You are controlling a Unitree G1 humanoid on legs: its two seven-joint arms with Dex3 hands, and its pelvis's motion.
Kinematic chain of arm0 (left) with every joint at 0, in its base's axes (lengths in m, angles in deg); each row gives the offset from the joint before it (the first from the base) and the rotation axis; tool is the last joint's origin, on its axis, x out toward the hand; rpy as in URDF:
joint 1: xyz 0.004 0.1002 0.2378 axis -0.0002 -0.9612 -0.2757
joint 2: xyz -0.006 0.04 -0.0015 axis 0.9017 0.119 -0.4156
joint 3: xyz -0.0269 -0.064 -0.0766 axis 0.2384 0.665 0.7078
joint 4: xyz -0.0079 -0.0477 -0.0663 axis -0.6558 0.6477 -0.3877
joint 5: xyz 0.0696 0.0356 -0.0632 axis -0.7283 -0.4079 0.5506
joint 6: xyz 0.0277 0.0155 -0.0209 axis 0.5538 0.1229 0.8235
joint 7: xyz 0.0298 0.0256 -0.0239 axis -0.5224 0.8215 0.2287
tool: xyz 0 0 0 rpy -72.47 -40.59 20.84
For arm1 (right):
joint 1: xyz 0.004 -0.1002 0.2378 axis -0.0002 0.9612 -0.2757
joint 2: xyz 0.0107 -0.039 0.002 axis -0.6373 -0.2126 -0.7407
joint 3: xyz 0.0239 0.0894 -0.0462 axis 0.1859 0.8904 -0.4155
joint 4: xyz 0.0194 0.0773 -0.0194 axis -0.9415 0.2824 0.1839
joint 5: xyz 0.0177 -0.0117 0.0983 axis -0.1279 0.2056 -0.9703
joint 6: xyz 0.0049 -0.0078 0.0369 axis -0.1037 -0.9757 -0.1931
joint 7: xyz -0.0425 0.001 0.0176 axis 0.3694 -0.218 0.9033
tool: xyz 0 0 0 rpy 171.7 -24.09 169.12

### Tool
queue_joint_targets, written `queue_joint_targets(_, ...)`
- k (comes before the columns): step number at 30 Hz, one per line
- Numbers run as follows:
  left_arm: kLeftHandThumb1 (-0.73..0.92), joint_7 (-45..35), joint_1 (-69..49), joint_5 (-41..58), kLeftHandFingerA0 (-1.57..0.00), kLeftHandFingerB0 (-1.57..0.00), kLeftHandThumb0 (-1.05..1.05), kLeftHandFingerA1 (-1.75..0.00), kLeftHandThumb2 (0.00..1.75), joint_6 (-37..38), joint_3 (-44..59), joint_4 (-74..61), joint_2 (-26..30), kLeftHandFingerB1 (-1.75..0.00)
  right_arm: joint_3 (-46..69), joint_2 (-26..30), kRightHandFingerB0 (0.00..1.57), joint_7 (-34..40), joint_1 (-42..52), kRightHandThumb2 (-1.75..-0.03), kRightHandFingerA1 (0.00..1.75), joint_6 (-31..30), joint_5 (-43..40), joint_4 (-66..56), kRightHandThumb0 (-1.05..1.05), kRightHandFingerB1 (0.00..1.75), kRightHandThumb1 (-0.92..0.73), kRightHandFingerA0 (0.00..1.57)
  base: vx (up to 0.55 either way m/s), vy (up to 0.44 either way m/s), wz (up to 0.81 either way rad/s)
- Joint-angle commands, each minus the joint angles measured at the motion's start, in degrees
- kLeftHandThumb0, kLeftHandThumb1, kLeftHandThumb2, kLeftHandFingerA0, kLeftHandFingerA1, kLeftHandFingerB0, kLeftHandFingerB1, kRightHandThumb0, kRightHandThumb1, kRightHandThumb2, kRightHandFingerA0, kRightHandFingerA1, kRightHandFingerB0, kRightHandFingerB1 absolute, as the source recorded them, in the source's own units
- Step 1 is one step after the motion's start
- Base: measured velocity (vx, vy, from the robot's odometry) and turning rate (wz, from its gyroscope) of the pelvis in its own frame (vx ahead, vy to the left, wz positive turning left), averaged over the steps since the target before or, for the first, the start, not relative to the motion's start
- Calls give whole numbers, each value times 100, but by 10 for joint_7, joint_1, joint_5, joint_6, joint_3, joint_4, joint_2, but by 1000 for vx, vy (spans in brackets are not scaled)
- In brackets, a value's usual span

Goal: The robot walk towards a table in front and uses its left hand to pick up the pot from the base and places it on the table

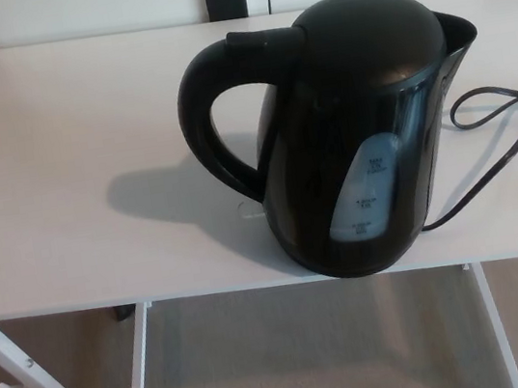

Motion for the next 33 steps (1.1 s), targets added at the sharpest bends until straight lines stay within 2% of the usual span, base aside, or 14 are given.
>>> queue_joint_targets(1, 34, -23, 8, 37, -29, -11, -10, -58, 84, -2, 38, -7, 12, -49, 4, 0, 38, 5, 2, -55, 46, 3, -1, 4, -24, 38, -53, 50, 0, 0, 0)
queue_joint_targets(5, 36, -58, -1, 73, -25, -10, -8, -57, 84, 6, 84, -32, 24, -48, 11, -3, 37, -1, 5, -55, 46, -7, -12, -10, -22, 39, -53, 48, 0, 0, 0)
queue_joint_targets(6, 52, -83, -6, 95, -29, -21, -8, -40, 55, -2, 107, -45, 30, -29, 9, -3, 35, -2, 9, -55, 46, 2, -9, -17, -20, 39, -54, 47, 0, 0, 0)
queue_joint_targets(9, 50, -112, -38, 133, -29, -23, -13, -41, 55, -13, 160, -106, 52, -30, 11, -3, 36, -2, 13, -55, 44, -4, -10, -29, -24, 38, -52, 48, 0, 0, 0)
queue_joint_targets(17, 39, -135, -39, 230, -6, -10, -7, -48, 85, -65, 336, -174, 205, -47, 25, 0, 37, -10, 26, -55, 43, -48, -25, -77, -22, 37, -53, 48, 0, 0, 0)
queue_joint_targets(18, 55, -135, -35, 233, -19, -22, -11, -32, 56, -65, 344, -190, 209, -28, 25, -1, 37, -8, 24, -55, 43, -52, -24, -78, -22, 37, -53, 48, 0, 0, 0)
queue_joint_targets(20, 53, -97, -56, 259, -22, -24, -13, -35, 56, -117, 362, -397, 191, -29, 22, -2, 37, -3, 20, -55, 44, -53, -18, -78, -23, 38, -52, 49, 0, 0, 0)
queue_joint_targets(21, 53, -93, -59, 262, -22, -24, -13, -35, 56, -124, 364, -421, 188, -29, 22, -2, 37, -2, 20, -55, 44, -54, -17, -78, -23, 38, -52, 49, 0, 0, 0)
queue_joint_targets(22, 39, -81, -64, 284, -11, -12, -8, -49, 85, -153, 366, -499, 181, -48, 22, -2, 37, -3, 23, -55, 45, -54, -17, -85, -23, 38, -52, 49, 0, 0, 0)
queue_joint_targets(23, 39, -75, -66, 293, -11, -12, -8, -49, 85, -168, 368, -537, 177, -48, 21, -2, 37, -3, 24, -55, 45, -55, -17, -88, -23, 38, -52, 49, 0, 0, 0)
queue_joint_targets(24, 55, -61, -49, 326, -19, -21, -14, -32, 57, -195, 353, -646, 190, -29, 21, -5, 36, -3, 18, -55, 45, -51, -17, -83, -21, 38, -53, 48, 0, 0, 0)
queue_joint_targets(29, 54, -22, 22, 332, -5, -18, -37, -47, 59, -239, 276, -823, 214, -31, 23, -6, 37, -6, 6, -55, 43, -39, -17, -72, -22, 38, -53, 48, 0, 0, 0)
queue_joint_targets(30, 40, -20, 52, 321, -4, 0, -37, -56, 97, -251, 245, -849, 224, -50, 23, -5, 38, -5, 3, -55, 44, -47, -18, -77, -21, 38, -52, 50, 0, 0, 0)
queue_joint_targets(33, 21, -24, 122, 302, -2, 0, -43, -57, 88, -287, 176, -881, 231, -53, 19, -5, 38, 3, -2, -55, 45, -32, -9, -72, -22, 38, -52, 53, 0, 0, 0)
